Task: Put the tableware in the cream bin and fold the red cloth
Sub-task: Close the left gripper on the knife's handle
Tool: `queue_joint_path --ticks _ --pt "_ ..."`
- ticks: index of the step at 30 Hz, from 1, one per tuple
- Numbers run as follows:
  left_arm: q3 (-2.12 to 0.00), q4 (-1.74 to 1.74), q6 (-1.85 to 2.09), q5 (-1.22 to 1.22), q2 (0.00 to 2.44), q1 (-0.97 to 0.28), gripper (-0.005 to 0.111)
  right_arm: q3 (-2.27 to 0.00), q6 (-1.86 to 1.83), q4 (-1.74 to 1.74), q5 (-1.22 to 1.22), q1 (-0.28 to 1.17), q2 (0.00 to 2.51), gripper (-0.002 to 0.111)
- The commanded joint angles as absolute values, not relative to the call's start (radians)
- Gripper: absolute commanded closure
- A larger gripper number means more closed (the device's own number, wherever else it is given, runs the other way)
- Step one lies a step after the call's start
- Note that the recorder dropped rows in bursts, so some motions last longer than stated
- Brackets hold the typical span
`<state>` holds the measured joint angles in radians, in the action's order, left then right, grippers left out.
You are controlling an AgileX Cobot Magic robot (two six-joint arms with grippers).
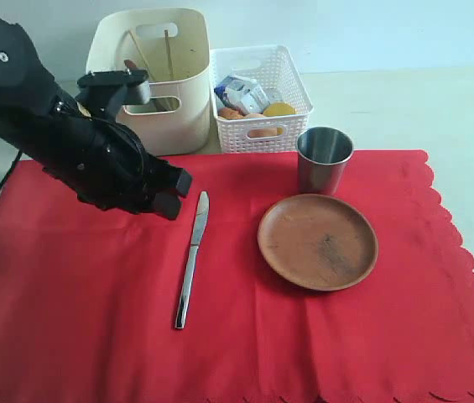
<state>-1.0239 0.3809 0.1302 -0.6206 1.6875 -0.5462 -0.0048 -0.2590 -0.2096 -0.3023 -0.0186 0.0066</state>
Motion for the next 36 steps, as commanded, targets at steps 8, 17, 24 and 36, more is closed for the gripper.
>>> queue_joint_path --ticks 8,17,24,36 --pt "-1.02 0.37 0.108 -0.555 1.807 -0.633 0.056 0.0 -0.261 -0.209 -0.291 -0.023 0.0 0.108" --pt "-1.051 0.37 0.068 -0.54 1.892 -0.65 0.056 0.0 -0.261 -0.209 -0.291 -0.023 0.0 0.108" --pt "-1.092 0.369 0.043 -0.54 1.958 -0.65 0.056 0.0 -0.261 -0.209 -0.291 -0.023 0.0 0.108" --pt "-1.132 0.343 0.007 -0.543 2.004 -0.65 0.058 0.0 -0.261 -0.209 -0.291 -0.023 0.0 0.108"
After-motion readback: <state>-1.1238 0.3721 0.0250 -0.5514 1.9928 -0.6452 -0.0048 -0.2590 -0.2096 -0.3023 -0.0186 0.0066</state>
